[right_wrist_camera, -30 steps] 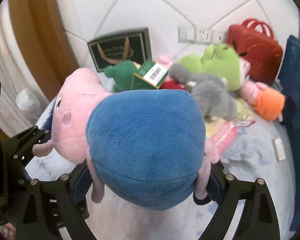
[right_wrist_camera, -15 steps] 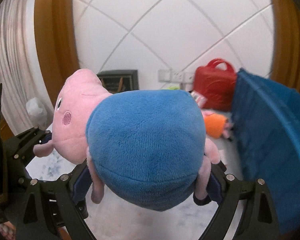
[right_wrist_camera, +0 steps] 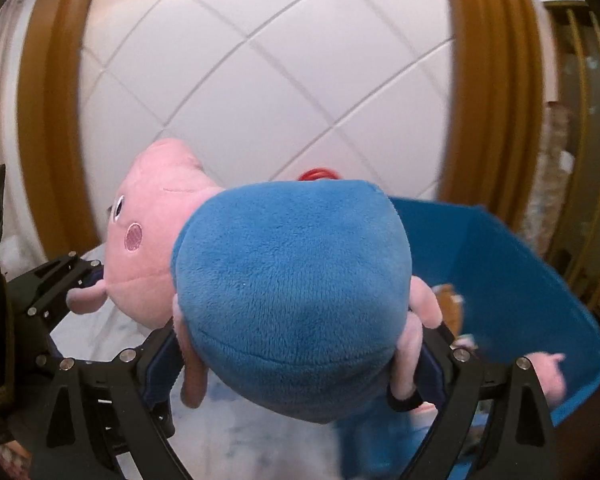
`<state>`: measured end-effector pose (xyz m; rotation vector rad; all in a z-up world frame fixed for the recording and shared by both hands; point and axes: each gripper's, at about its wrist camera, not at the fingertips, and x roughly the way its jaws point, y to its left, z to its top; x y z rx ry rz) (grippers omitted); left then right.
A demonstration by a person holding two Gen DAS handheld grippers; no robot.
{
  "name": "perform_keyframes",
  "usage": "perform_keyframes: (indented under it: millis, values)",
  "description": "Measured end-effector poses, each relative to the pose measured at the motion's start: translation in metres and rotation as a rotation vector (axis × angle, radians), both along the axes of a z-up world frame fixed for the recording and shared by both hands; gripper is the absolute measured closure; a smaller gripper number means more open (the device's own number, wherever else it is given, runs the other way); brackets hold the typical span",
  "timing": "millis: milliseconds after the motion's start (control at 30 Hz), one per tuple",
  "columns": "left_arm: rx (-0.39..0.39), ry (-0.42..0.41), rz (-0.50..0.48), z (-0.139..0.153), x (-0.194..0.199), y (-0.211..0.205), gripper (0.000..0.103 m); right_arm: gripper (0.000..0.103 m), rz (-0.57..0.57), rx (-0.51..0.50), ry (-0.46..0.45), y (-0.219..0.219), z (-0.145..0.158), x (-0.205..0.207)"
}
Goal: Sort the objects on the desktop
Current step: 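Lift the pink pig plush and carry it toward the crate, then lower the pig plush into the crate and open both tools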
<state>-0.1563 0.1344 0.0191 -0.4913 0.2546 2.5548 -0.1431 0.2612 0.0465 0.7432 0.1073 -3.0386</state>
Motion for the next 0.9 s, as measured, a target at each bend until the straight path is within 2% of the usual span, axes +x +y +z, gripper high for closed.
perform_keyframes:
  millis: [267,400,500,600,800,900]
  values:
    - [-0.012,0.015,-0.085,0.014,-0.005,0.121,0.035,0.007,-0.074,-0.021,0.021,0.114,0.016,0.014]
    - [-0.012,0.005,-0.062,0.014,-0.010,0.184,0.035,0.007,-0.047,-0.013,0.005,0.174,0.017,0.011]
    - [-0.007,-0.021,-0.029,0.012,-0.011,0.233,0.035,0.007,-0.012,-0.002,-0.022,0.216,0.021,0.013]
    - [-0.014,-0.062,0.004,0.004,-0.014,0.274,0.035,0.007,0.017,-0.013,-0.049,0.257,0.012,0.013]
    - [-0.047,-0.121,0.073,-0.017,-0.021,0.322,0.035,0.007,0.083,-0.055,-0.102,0.318,-0.011,0.005]
    - [-0.058,-0.140,0.108,-0.026,-0.024,0.326,0.035,0.006,0.117,-0.078,-0.120,0.332,-0.021,0.001]
